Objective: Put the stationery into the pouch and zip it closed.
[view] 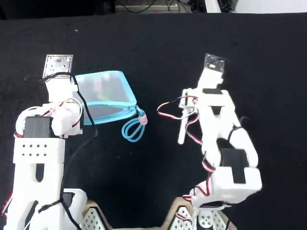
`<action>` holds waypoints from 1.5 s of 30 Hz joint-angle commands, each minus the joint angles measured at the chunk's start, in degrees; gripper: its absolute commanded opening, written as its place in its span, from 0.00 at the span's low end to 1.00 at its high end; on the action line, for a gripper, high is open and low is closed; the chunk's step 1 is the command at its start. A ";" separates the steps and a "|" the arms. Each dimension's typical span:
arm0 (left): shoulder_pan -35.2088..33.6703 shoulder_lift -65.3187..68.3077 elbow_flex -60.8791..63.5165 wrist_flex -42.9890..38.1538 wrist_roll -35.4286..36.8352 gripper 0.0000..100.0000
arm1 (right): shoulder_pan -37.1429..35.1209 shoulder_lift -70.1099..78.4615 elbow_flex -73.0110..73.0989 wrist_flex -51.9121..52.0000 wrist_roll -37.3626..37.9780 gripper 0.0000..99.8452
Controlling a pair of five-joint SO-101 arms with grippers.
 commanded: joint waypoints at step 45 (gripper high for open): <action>0.48 0.53 1.01 0.88 -0.09 0.03 | 2.73 -10.59 6.55 -5.89 -0.09 0.01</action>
